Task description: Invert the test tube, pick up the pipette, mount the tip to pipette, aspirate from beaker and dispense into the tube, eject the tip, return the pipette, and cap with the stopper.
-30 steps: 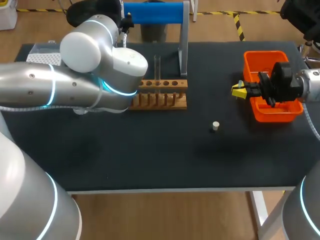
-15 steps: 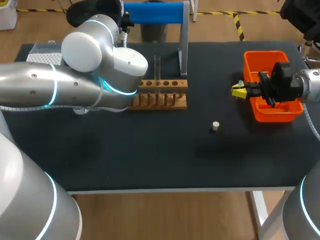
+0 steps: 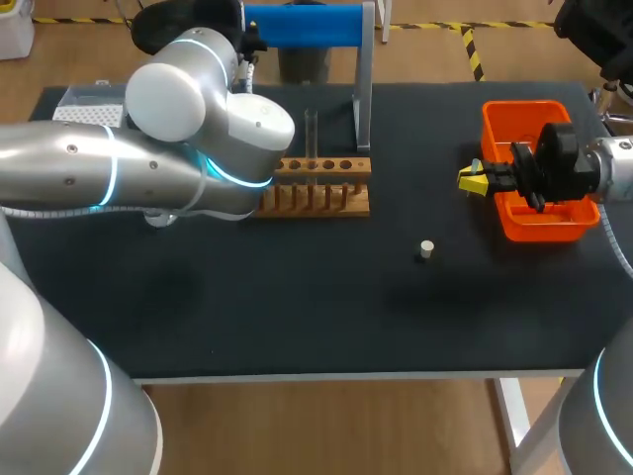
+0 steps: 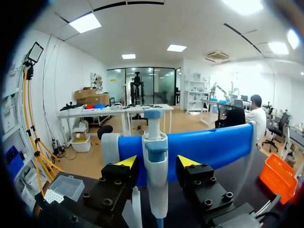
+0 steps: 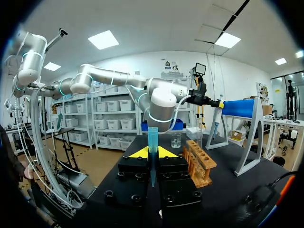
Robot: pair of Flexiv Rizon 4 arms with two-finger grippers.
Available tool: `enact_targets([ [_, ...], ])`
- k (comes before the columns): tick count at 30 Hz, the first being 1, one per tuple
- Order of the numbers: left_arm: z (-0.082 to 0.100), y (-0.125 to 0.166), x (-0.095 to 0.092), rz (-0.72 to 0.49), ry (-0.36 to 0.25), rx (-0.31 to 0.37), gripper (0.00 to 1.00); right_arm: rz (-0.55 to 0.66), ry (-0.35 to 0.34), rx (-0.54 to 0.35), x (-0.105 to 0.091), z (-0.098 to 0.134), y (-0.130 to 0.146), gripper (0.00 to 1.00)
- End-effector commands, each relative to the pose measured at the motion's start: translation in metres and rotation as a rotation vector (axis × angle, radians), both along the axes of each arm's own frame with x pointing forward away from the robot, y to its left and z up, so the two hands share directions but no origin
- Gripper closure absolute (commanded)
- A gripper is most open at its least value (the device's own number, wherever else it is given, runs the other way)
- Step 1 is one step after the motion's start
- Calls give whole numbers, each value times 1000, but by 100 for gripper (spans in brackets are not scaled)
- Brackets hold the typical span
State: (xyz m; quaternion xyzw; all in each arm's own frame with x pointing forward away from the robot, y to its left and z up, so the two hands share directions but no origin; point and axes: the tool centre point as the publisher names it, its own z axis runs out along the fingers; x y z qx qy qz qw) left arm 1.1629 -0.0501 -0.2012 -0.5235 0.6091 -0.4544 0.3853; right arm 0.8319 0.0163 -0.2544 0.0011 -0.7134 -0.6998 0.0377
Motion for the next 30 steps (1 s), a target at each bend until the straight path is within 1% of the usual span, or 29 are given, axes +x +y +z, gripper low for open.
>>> enact_targets([
  [1,-4,-1,4,5,-12,-3,52,-1,-1,-2,-1,0,0,100],
  [25,-10,1,8,14,-16,-19,52,-1,-1,-2,-1,0,0,100],
  [28,-10,1,7,15,-17,-21,57,-1,-1,-2,-1,0,0,100],
  [29,-10,1,7,15,-16,-22,60,-1,-1,-2,-1,0,0,100],
  [30,-10,1,7,15,-16,-22,67,-1,-1,-2,-1,0,0,100],
])
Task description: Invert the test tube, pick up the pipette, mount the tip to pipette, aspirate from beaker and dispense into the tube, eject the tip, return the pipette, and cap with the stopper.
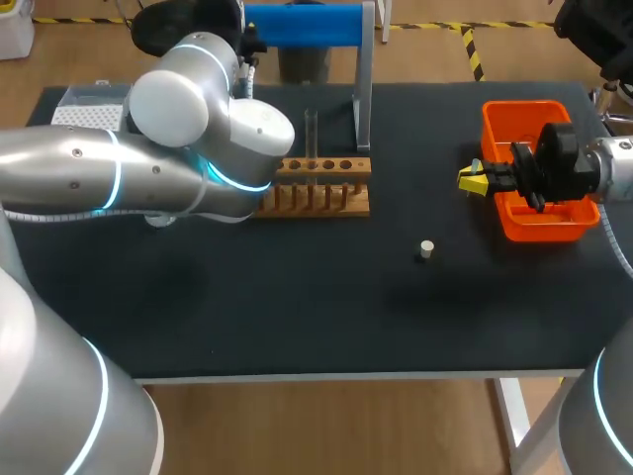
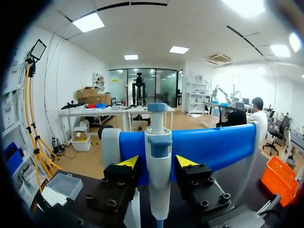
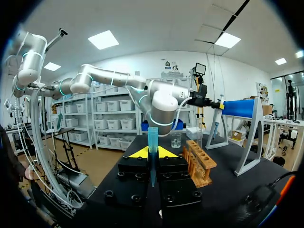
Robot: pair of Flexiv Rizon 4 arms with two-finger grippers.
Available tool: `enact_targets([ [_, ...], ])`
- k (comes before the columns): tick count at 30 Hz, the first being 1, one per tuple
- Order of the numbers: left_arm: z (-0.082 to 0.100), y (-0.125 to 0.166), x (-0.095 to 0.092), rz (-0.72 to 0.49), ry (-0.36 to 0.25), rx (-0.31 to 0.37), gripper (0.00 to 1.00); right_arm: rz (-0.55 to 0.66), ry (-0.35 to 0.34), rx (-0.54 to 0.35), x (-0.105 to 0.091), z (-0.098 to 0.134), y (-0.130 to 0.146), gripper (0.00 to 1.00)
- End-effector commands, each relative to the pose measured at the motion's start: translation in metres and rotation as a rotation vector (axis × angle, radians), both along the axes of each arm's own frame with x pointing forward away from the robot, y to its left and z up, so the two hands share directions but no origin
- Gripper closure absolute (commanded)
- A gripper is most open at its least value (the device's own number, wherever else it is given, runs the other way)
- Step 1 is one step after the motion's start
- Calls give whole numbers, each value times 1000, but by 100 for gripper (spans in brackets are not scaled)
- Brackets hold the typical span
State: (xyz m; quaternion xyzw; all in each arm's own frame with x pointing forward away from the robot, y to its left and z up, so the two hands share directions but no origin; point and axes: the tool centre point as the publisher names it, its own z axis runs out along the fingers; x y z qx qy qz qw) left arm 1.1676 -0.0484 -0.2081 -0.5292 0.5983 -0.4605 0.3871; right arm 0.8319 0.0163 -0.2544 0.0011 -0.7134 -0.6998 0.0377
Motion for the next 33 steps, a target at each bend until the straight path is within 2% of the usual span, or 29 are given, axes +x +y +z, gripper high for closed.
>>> enact_targets([
  [1,-3,-1,2,0,-3,-2,70,-1,-1,-2,-1,0,0,100],
  [2,-3,-1,2,1,-3,-2,71,-1,-1,-2,-1,0,0,100],
  [3,-3,-1,2,1,-3,-3,83,-1,-1,-2,-1,0,0,100],
  [5,-3,-1,2,2,-2,-3,96,-1,-1,-2,-1,0,0,100],
  [6,-3,-1,2,3,-2,-3,100,-1,-1,-2,-1,0,0,100],
  [12,6,-2,1,3,-9,2,100,-1,-1,-2,-1,0,0,100],
  [19,36,-2,-1,-9,-49,24,100,-1,-1,-2,-1,0,0,100],
  [22,49,-3,-3,-58,-72,15,100,-1,-1,-2,-1,0,0,100],
  [26,67,-9,-13,-135,-70,43,100,-1,-1,-2,-1,0,0,100],
  [33,91,-9,-35,-286,-52,33,100,-1,-1,-2,-1,0,0,100],
])
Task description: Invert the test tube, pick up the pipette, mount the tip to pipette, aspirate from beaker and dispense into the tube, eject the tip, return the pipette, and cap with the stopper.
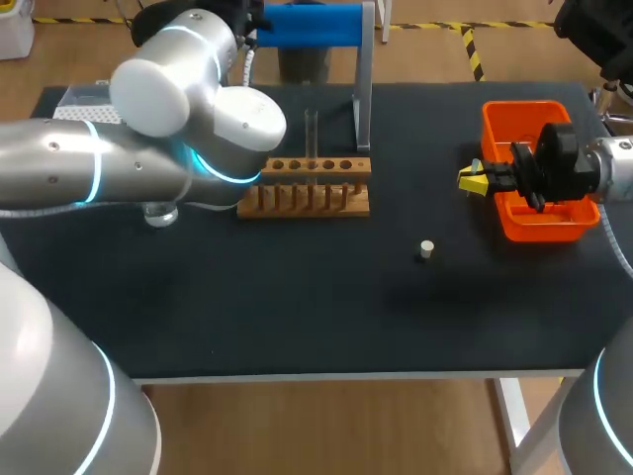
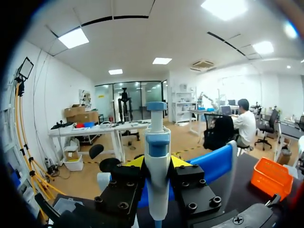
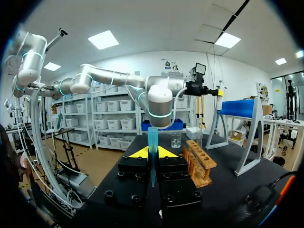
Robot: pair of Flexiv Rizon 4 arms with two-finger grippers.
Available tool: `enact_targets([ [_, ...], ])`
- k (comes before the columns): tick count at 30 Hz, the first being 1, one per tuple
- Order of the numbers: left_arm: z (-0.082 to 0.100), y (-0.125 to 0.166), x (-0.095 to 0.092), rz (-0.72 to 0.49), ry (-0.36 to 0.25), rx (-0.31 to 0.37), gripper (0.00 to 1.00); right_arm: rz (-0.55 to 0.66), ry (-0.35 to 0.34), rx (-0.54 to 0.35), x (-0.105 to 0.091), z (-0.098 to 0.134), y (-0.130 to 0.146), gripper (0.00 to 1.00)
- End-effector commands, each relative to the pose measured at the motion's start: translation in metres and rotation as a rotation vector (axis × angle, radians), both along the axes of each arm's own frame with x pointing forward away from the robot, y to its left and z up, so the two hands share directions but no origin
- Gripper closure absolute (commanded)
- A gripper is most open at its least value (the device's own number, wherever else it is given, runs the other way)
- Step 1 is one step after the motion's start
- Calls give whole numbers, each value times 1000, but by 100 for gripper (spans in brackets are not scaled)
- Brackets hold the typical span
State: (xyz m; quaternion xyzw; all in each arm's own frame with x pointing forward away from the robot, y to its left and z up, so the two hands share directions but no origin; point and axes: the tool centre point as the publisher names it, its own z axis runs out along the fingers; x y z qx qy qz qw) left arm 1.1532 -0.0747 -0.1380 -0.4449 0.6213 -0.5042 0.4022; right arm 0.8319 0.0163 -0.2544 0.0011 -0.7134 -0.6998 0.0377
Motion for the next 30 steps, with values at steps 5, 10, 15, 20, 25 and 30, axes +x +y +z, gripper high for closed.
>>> enact_targets([
  [5,36,14,-45,-272,57,-30,100,0,-1,-2,-1,0,0,100],
  [10,49,9,-71,-393,40,-50,100,0,-1,-2,-1,0,0,100],
  [15,58,2,-98,-520,58,-61,100,0,-1,-2,-1,0,0,100],
  [20,68,-10,-122,-728,101,-67,100,0,-1,-2,-1,0,0,100],
  [25,69,-11,-129,-776,126,-61,100,0,-1,-2,-1,0,0,100],
  [30,69,-11,-129,-776,126,-61,100,0,-1,-2,-1,0,0,100],
])
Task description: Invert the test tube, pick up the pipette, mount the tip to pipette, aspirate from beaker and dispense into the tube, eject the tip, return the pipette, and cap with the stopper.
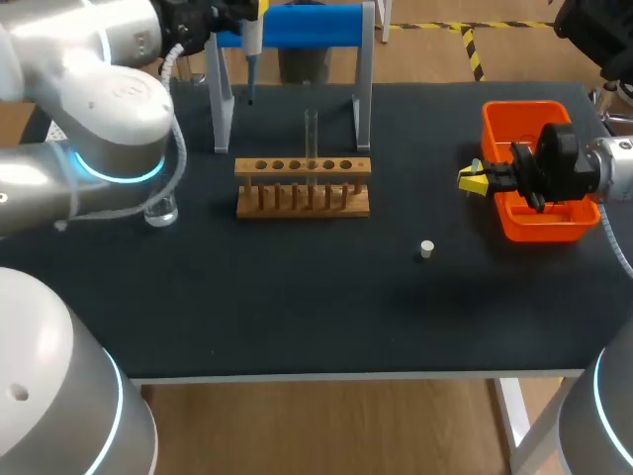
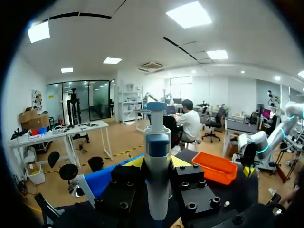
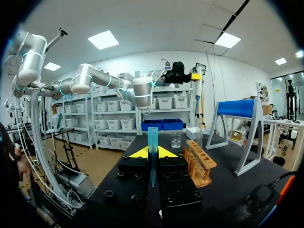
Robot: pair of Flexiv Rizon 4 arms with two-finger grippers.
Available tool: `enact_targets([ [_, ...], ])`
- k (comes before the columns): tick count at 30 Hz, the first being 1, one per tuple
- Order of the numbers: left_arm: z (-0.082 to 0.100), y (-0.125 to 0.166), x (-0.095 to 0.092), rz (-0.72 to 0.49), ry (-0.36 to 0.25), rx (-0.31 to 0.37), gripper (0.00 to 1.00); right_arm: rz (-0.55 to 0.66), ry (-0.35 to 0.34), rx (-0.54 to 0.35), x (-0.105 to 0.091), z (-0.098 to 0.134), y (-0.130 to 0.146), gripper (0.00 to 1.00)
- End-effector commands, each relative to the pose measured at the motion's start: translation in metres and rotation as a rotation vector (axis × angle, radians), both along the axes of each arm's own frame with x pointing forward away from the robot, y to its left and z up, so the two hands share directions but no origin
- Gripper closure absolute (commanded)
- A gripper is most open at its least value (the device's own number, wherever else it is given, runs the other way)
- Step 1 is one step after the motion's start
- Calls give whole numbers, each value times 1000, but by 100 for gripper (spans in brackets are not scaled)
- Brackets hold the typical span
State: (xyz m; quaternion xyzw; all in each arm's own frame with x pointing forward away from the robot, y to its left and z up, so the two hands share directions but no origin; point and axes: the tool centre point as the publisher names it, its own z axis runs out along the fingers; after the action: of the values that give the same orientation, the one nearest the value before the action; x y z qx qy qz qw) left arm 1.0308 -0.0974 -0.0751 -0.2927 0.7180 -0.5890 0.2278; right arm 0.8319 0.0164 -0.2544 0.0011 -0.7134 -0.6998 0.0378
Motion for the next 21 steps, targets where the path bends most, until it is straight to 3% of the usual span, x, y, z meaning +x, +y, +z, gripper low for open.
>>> enact_targets([
  [1,6,12,-6,-251,58,-13,100,-1,-1,-2,-1,0,0,100],
  [14,6,12,-6,-251,58,-13,100,-1,-1,-2,-1,0,0,100],
  [21,28,7,-44,-325,-29,-24,100,-1,-1,-2,-1,0,0,100],
])
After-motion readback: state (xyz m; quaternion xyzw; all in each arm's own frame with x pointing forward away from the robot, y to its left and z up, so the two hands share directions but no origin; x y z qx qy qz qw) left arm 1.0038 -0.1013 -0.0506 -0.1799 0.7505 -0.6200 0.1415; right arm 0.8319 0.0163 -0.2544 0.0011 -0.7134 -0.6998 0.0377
